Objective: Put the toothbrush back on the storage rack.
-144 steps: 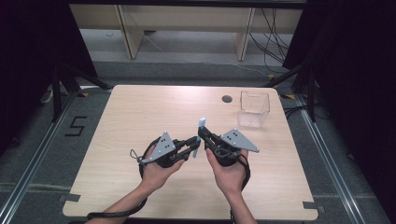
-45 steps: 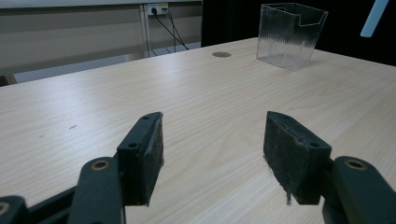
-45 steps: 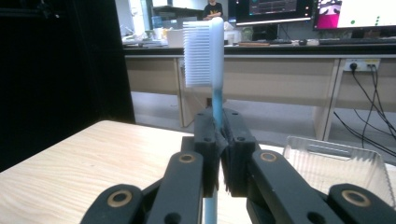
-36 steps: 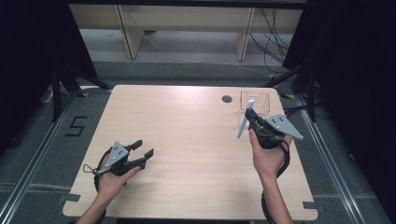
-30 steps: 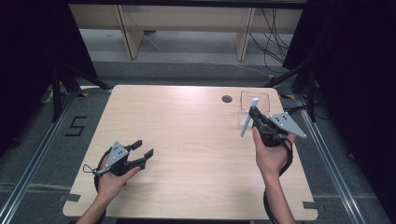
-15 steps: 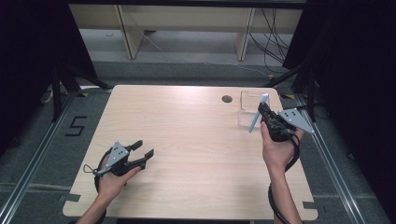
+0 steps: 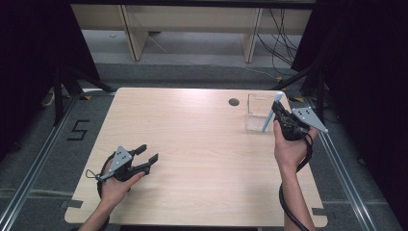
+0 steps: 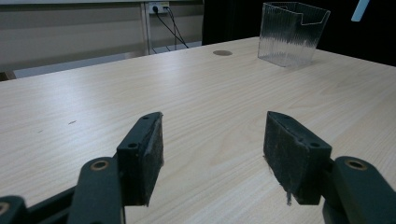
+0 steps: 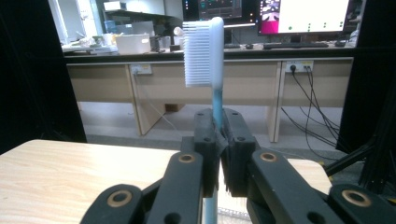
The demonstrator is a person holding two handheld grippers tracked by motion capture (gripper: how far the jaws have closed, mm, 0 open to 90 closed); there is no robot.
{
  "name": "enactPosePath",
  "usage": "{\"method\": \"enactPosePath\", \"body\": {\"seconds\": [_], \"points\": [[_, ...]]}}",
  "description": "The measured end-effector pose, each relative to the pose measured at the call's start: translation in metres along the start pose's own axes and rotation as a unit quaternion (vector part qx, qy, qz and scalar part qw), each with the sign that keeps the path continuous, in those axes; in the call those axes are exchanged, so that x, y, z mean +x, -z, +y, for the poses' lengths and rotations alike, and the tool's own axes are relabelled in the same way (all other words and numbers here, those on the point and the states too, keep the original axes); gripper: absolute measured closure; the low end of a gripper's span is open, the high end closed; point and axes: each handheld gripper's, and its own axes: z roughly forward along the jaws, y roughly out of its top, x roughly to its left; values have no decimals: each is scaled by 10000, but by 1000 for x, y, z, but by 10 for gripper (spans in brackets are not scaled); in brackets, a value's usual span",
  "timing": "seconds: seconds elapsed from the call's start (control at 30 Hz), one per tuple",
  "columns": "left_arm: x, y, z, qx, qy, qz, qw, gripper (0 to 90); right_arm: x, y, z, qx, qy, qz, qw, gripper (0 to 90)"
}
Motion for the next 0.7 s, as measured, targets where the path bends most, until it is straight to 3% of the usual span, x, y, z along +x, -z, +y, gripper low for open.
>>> {"method": "enactPosePath", "body": {"seconds": [0.5, 0.57, 0.7], "points": [[1, 0, 0, 18, 7, 2, 10000, 377, -12, -14, 3, -18, -62, -160, 9999, 860], [0, -2, -2, -71, 79, -40, 9999, 377, -14, -16, 4, -3, 3, -161, 9999, 860], [1, -1, -1, -4, -8, -8, 10000, 377, -15, -18, 5, 1, -107, -206, 9997, 860]]}}
